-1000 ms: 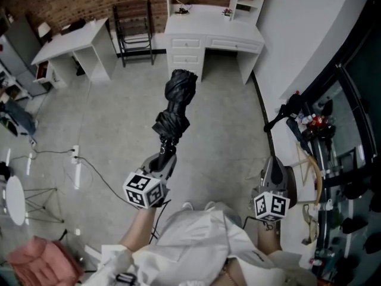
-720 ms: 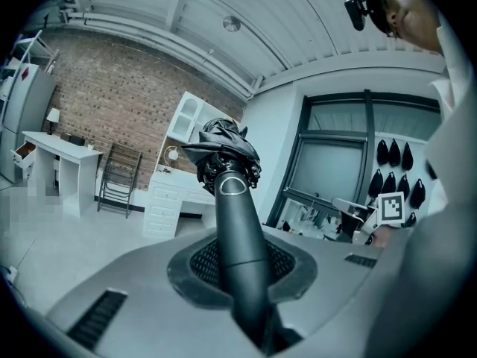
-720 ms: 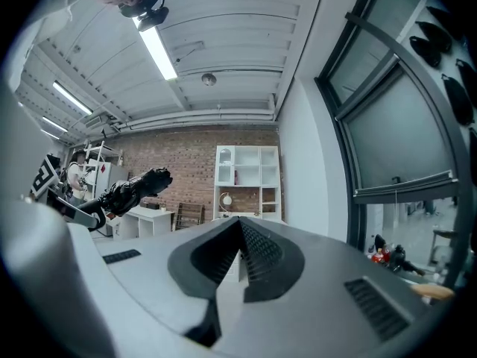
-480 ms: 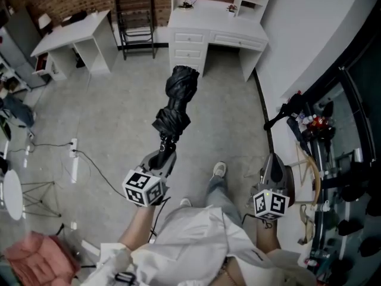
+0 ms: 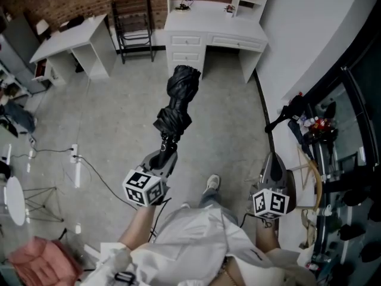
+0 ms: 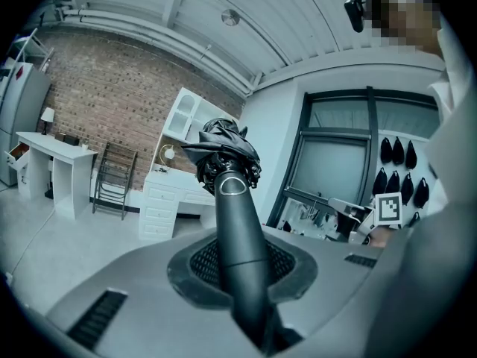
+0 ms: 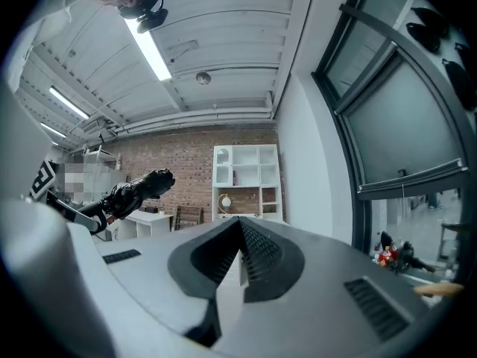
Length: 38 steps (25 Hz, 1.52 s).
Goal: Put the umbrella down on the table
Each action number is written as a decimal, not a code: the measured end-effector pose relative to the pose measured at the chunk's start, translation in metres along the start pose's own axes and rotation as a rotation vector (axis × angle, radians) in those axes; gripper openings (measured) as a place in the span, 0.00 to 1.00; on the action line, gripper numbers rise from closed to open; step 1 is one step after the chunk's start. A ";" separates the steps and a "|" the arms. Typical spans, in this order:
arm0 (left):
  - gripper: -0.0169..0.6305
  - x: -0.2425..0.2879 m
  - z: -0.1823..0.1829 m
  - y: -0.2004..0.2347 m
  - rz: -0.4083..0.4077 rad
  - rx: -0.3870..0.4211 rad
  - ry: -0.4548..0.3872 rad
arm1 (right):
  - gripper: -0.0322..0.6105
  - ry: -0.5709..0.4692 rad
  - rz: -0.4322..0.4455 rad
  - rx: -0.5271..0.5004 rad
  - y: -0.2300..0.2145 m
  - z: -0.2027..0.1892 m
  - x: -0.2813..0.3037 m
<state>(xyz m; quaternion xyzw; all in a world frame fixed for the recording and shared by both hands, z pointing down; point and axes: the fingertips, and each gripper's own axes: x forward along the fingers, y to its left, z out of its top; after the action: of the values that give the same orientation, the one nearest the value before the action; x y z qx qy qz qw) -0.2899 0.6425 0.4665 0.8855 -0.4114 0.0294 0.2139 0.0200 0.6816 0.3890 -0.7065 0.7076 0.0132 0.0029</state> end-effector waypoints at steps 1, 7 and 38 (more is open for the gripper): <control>0.14 0.007 0.000 0.003 0.000 0.004 0.000 | 0.08 -0.002 0.000 0.002 -0.002 -0.003 0.005; 0.14 0.085 0.041 0.003 -0.002 0.010 0.029 | 0.08 0.013 -0.008 0.040 -0.046 0.000 0.072; 0.14 0.313 0.106 -0.013 0.033 -0.003 0.025 | 0.08 0.010 0.052 0.075 -0.196 -0.010 0.268</control>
<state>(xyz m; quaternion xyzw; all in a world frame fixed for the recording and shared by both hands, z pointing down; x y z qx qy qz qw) -0.0874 0.3829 0.4371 0.8779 -0.4232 0.0432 0.2198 0.2156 0.4128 0.3905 -0.6874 0.7256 -0.0168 0.0256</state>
